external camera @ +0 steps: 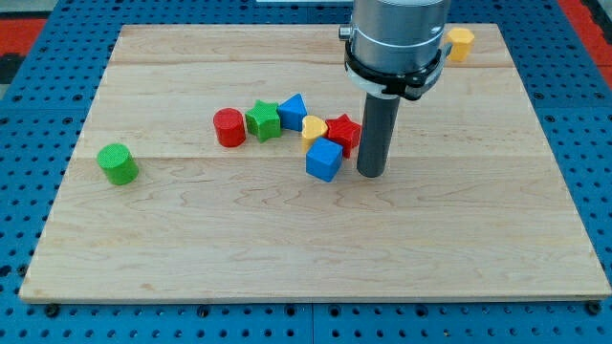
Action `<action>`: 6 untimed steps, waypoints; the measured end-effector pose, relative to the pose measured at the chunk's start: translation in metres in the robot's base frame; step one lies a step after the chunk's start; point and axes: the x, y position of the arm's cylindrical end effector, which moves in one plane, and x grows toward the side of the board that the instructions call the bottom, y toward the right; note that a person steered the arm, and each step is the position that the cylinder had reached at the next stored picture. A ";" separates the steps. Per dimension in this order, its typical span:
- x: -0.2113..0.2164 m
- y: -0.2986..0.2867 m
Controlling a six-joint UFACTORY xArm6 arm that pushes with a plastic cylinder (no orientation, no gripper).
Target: Nudge the red star and yellow heart left a bit
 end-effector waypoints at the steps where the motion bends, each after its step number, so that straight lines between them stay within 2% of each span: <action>1: 0.015 0.046; 2: 0.002 0.090; 3: -0.041 0.069; 4: -0.045 0.006; 6: -0.045 -0.009</action>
